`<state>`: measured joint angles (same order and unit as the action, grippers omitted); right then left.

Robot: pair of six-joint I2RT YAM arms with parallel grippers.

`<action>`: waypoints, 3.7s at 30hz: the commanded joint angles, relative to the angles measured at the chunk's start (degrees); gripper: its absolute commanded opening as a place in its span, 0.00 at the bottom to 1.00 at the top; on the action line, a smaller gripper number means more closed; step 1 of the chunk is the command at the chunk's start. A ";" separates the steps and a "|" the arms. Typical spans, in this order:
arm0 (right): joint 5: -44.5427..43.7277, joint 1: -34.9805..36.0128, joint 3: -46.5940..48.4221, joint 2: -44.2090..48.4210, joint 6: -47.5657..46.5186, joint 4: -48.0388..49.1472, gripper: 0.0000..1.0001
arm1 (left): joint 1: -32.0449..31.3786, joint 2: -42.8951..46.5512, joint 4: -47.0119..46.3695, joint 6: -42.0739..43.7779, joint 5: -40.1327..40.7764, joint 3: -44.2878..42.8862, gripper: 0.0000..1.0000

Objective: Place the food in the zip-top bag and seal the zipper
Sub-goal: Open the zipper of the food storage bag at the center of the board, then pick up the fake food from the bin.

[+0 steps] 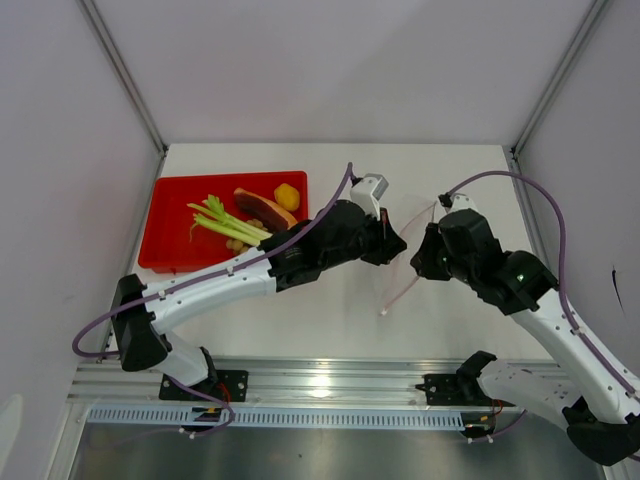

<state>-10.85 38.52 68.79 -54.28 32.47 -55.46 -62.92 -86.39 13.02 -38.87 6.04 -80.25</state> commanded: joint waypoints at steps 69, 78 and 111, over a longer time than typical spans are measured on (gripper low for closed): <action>1.09 -2.40 2.22 -23.32 -9.62 9.93 0.00 | 42.44 9.24 7.29 -1.20 3.71 17.08 0.99; -0.40 -2.58 1.70 -24.29 -11.11 9.06 0.00 | 42.52 -7.37 3.77 -11.31 4.59 7.68 0.99; 0.74 -4.24 -0.41 -23.24 -11.73 10.29 0.00 | 45.16 -29.18 24.78 -31.61 7.67 -5.97 0.90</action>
<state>-10.00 34.63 68.27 -78.63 21.74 -46.72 -18.92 -113.65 36.60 -67.55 15.03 -84.99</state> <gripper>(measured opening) 0.003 0.899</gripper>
